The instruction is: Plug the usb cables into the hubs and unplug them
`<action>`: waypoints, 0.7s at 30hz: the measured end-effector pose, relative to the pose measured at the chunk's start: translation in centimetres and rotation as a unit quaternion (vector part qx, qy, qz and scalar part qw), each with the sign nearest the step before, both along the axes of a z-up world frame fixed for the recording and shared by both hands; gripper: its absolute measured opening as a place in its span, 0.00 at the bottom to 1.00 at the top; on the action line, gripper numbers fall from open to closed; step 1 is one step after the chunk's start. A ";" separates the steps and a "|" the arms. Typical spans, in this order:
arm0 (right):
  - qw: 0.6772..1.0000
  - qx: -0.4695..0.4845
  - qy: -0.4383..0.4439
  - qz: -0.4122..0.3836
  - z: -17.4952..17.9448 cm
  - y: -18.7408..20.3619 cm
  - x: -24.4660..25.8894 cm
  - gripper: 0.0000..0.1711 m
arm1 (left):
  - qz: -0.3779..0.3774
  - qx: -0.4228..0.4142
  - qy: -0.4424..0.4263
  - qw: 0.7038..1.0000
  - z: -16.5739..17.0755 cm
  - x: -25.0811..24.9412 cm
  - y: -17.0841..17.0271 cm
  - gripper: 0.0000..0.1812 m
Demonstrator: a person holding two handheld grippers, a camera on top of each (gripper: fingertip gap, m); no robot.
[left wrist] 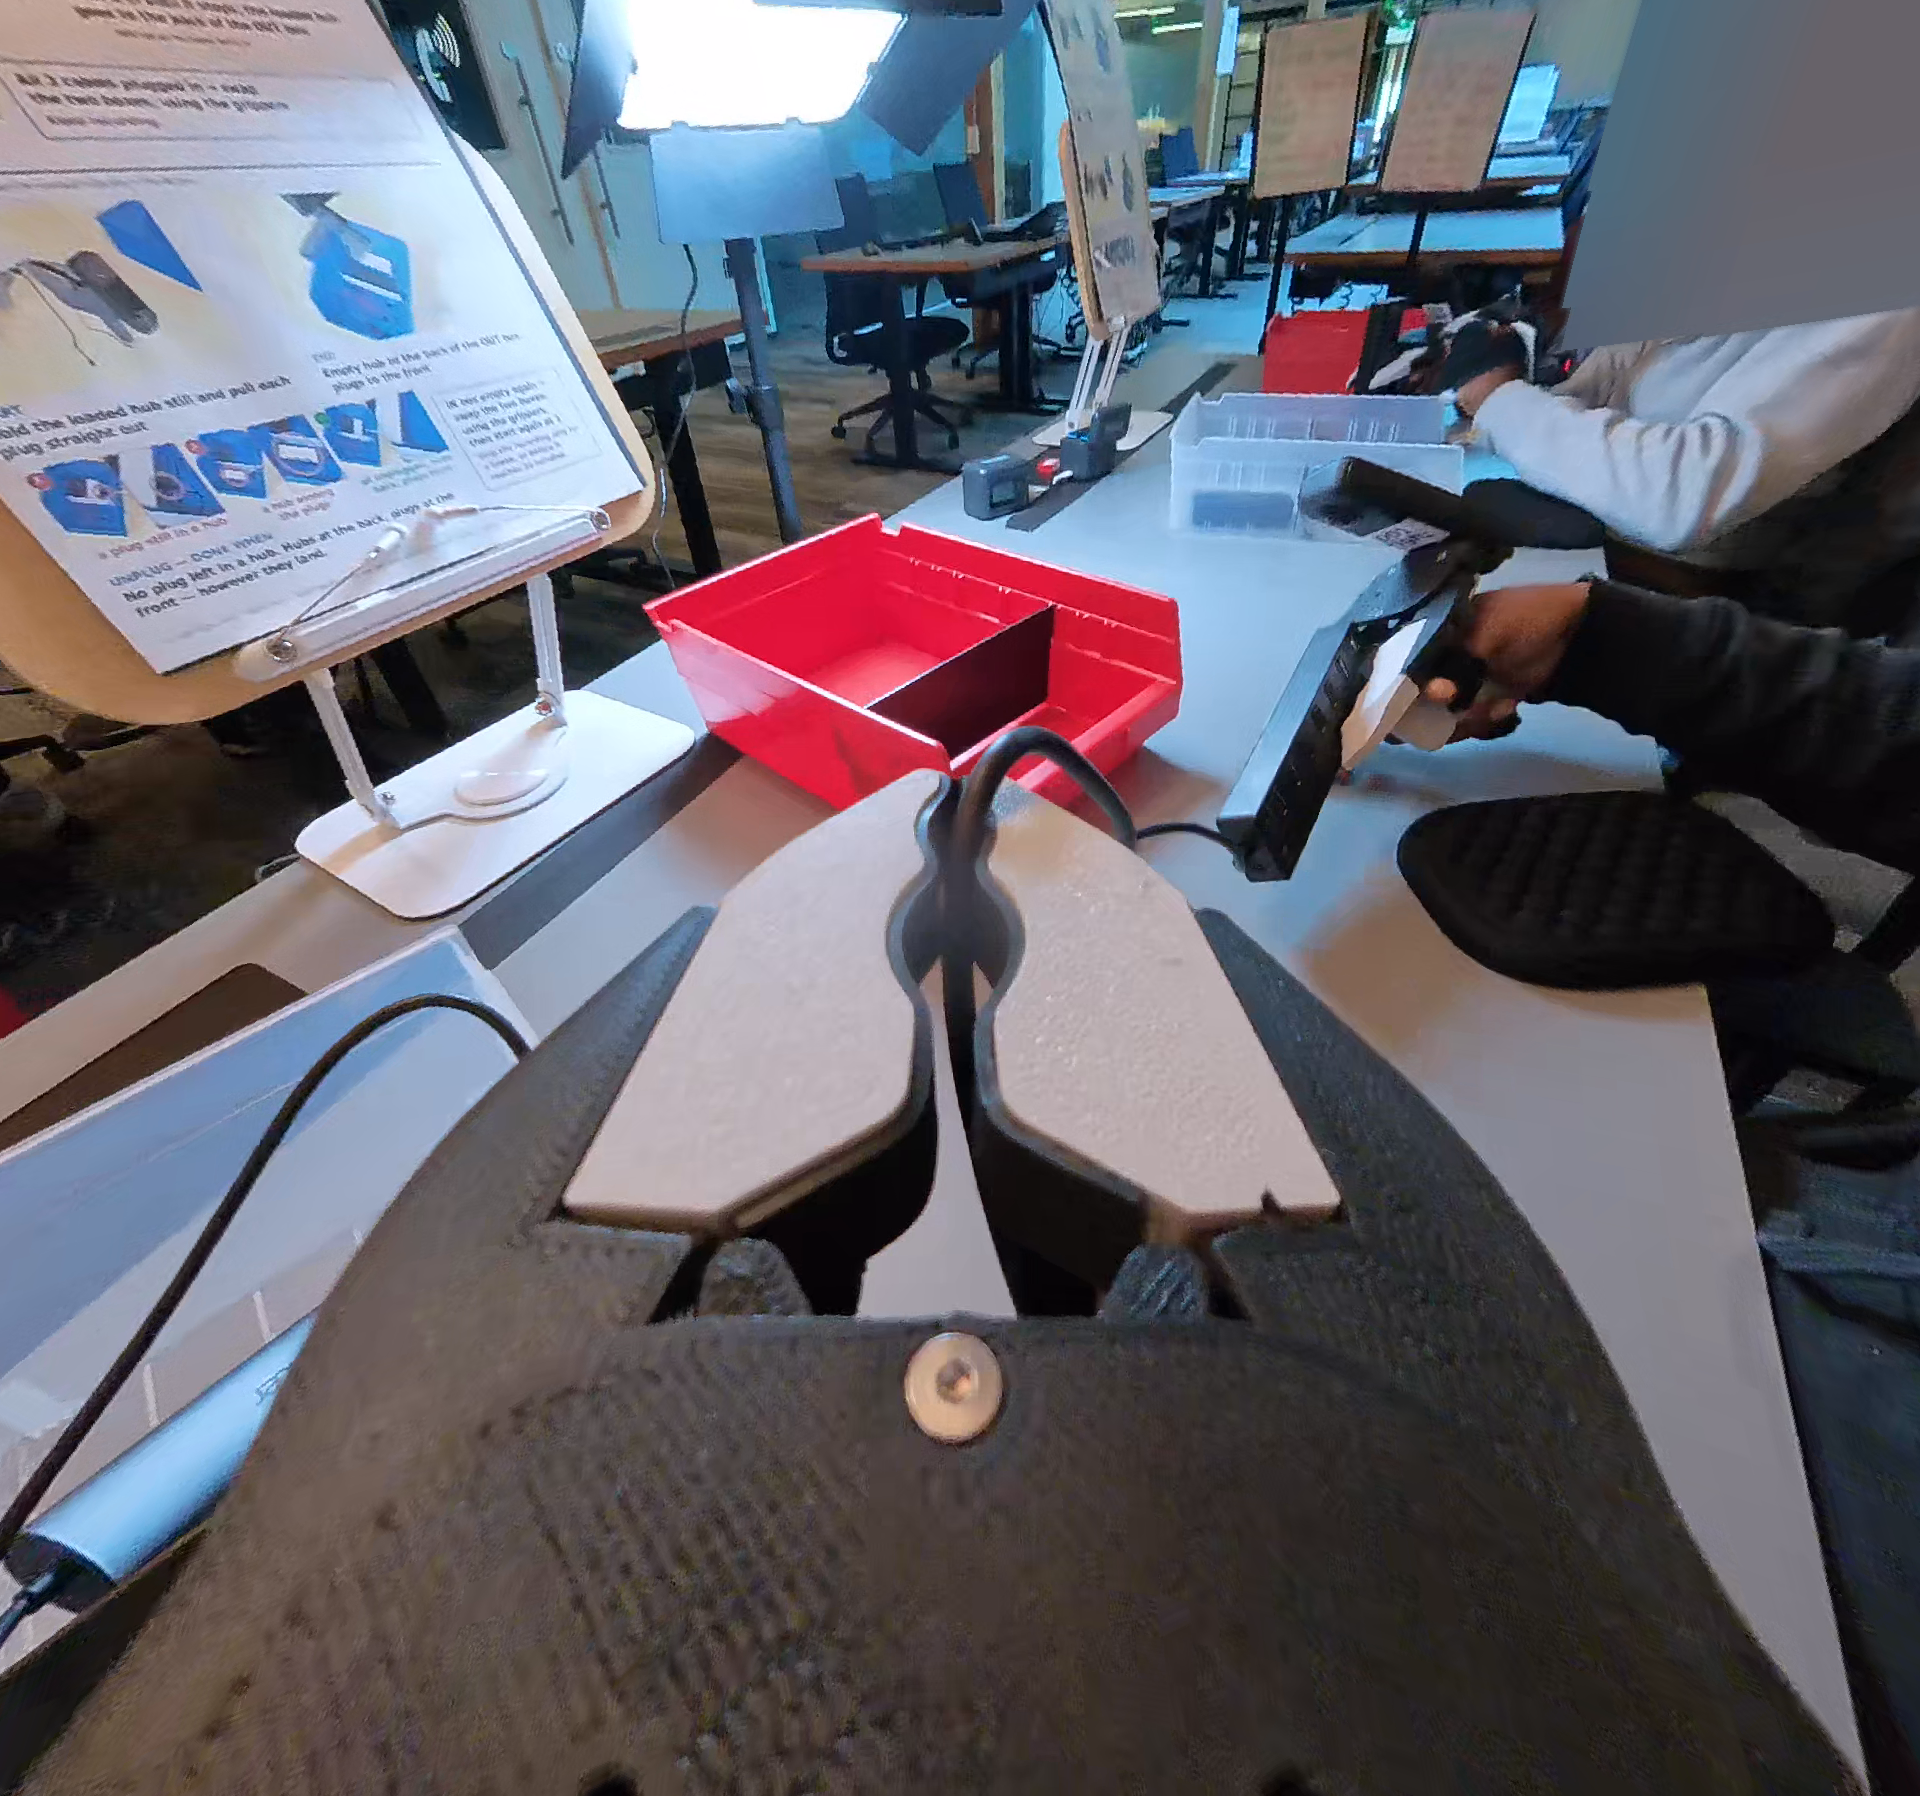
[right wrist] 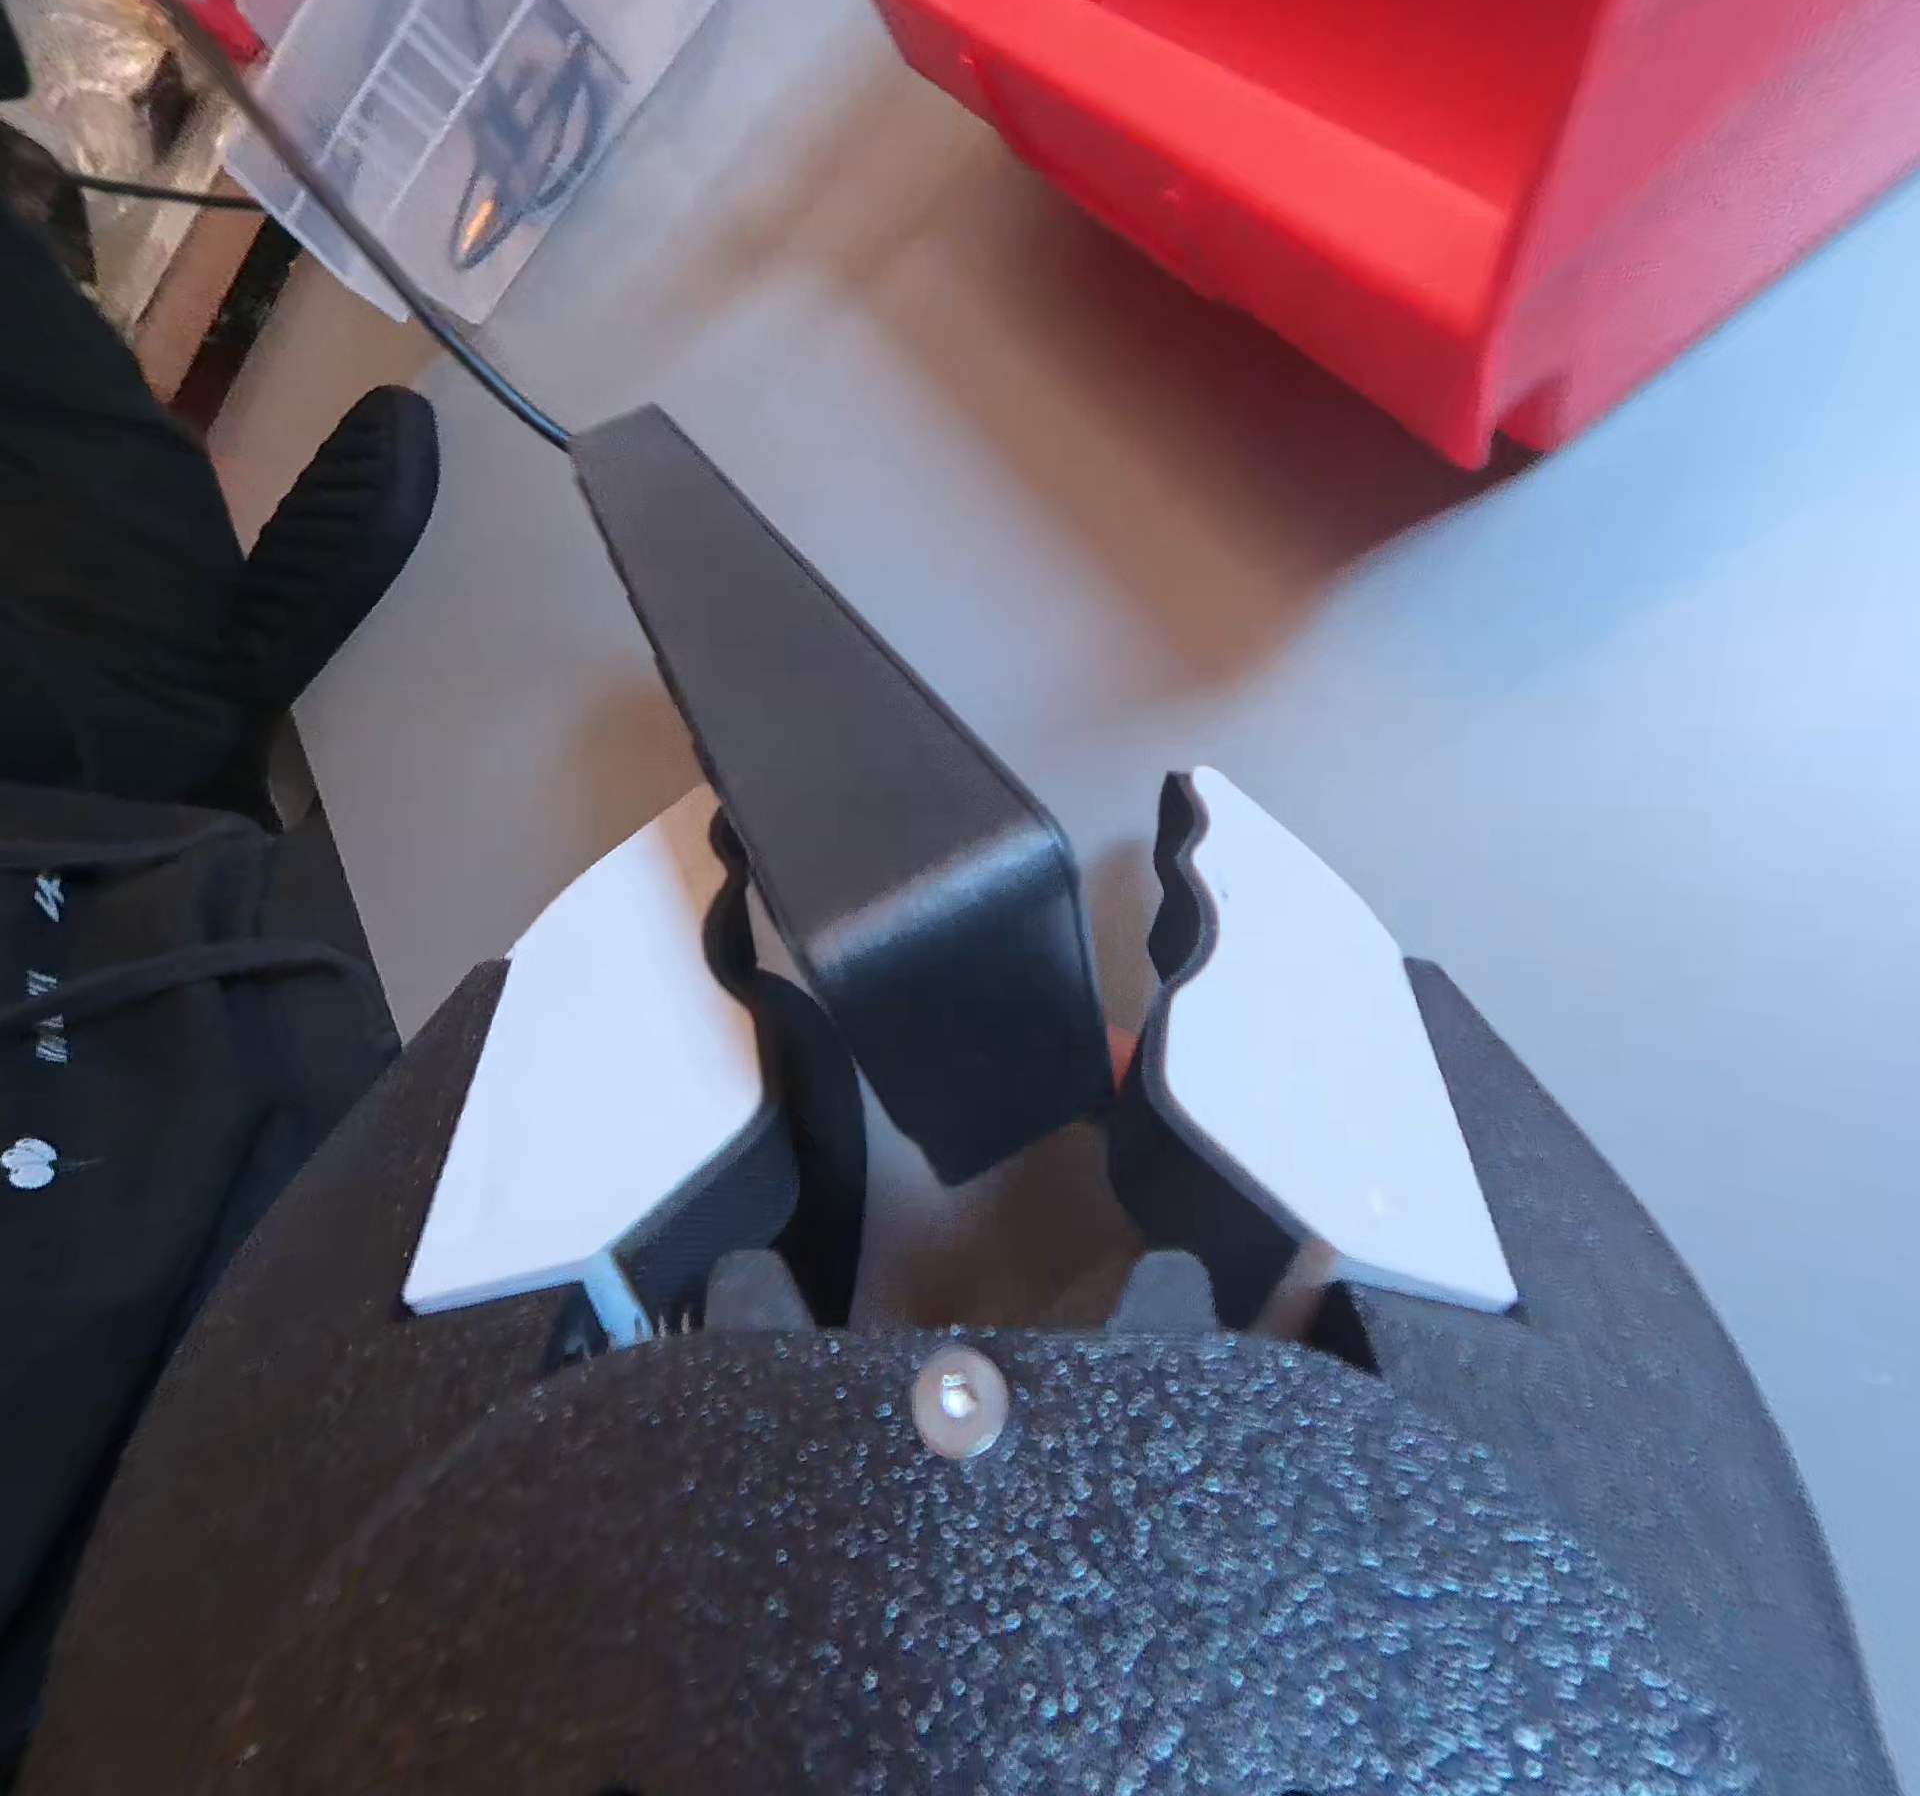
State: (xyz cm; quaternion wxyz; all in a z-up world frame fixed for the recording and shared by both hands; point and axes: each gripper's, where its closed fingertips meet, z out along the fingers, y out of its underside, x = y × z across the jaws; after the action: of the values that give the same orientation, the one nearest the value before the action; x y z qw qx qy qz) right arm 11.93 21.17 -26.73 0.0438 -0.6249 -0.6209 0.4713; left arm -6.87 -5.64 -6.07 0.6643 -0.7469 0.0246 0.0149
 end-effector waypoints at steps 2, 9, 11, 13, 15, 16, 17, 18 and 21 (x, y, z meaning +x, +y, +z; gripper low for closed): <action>1.000 -0.009 -0.003 -0.027 0.0 1.2 0.2 0.41 | 0.006 0.006 -0.003 1.000 0.2 -0.3 -0.3 0.00; 0.986 0.154 0.017 -0.068 0.8 3.9 1.0 0.38 | -0.013 -0.017 -0.002 1.000 -0.5 0.5 0.1 0.00; 0.973 0.212 0.078 -0.045 3.8 1.9 -0.3 0.37 | -0.028 -0.034 0.002 0.999 -1.0 1.3 0.8 0.00; 0.960 0.241 0.144 0.007 7.1 -2.4 -2.0 0.37 | -0.038 -0.056 0.017 0.998 -1.8 2.3 1.9 0.00; 0.943 0.247 0.207 0.083 10.0 -8.4 -3.8 0.36 | -0.055 -0.084 0.039 0.994 -2.6 3.8 3.3 0.00; 0.932 0.245 0.236 0.123 11.3 -11.7 -4.6 0.35 | -0.062 -0.095 0.052 0.992 -3.0 4.6 4.1 0.00; 0.921 0.238 0.262 0.161 12.4 -14.8 -5.4 0.35 | -0.071 -0.108 0.068 0.989 -3.4 5.5 4.8 0.00; 0.912 0.226 0.282 0.193 13.3 -17.7 -6.1 0.34 | -0.074 -0.120 0.087 0.986 -3.7 6.2 5.5 0.00; 0.915 0.181 0.278 0.229 14.4 -23.1 -8.9 0.31 | -0.056 -0.147 0.155 0.975 -4.0 7.0 6.9 0.01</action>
State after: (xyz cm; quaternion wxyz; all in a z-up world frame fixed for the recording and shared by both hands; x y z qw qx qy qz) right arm 3.00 -1.96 -12.33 0.2176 -0.2906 -0.7846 0.5026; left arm 0.12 1.31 -10.06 0.5352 -0.8223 0.1714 0.0897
